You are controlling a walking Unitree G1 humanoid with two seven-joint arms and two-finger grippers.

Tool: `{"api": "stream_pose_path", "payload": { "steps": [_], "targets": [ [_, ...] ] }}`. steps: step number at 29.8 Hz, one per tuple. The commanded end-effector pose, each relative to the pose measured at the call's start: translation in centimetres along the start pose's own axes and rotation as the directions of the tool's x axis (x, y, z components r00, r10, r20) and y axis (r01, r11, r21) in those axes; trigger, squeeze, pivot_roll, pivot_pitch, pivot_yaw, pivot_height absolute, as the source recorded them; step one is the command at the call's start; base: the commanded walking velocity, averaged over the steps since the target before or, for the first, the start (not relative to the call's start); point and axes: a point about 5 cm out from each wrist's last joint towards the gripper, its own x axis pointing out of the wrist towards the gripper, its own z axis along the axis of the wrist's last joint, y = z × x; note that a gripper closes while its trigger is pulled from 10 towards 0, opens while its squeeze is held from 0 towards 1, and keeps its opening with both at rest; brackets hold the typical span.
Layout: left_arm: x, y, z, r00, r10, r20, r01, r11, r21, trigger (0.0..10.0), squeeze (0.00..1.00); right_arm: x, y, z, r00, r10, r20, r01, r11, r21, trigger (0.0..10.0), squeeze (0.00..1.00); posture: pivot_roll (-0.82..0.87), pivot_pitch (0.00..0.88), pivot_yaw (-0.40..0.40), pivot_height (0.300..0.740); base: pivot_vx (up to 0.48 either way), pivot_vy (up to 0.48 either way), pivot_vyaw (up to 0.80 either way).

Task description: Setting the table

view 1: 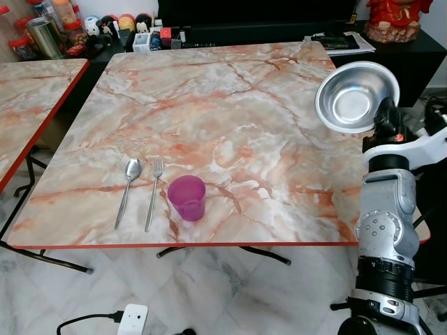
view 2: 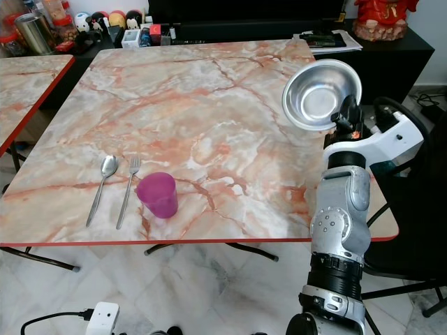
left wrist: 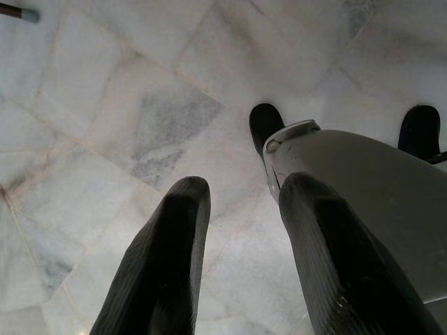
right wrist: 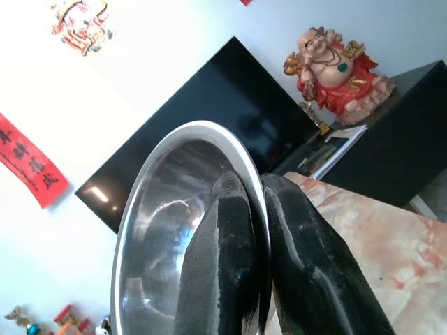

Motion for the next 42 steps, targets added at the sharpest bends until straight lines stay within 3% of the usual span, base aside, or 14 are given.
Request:
{"api": "stream_pose_path", "payload": {
  "steps": [1,10,17,42],
  "targets": [
    [-0.2,0.4,-0.6,1.000,0.006,-0.020,-0.006,1.000,0.012,10.0,0.00,0.1,0.7,0.9,0.998,0.035,0.058,-0.036,0.999,0.022,10.0,0.00,-0.06,0.116,0.070,0.740,0.000,0.000,0.00],
    [-0.5,0.9,-1.6,0.998,0.036,-0.047,-0.036,0.999,0.004,10.0,0.00,-0.5,-0.6,-0.6,1.000,-0.006,0.003,0.006,1.000,-0.030,10.0,0.00,-0.03,0.112,0.062,0.740,0.000,0.000,0.00],
    [-0.6,0.9,-2.3,0.997,0.045,-0.067,-0.047,0.998,-0.036,10.0,0.00,-0.2,0.1,-0.7,1.000,0.019,0.007,-0.019,1.000,-0.025,10.0,0.00,-0.03,0.115,0.056,0.740,0.000,0.000,0.00],
    [-0.7,0.9,-2.5,0.997,0.052,-0.064,-0.055,0.998,-0.044,10.0,0.00,0.2,1.4,-0.4,0.997,0.078,0.021,-0.077,0.995,-0.059,10.0,0.00,-0.03,0.100,0.052,0.740,0.000,0.480,0.00]
  ]
}}
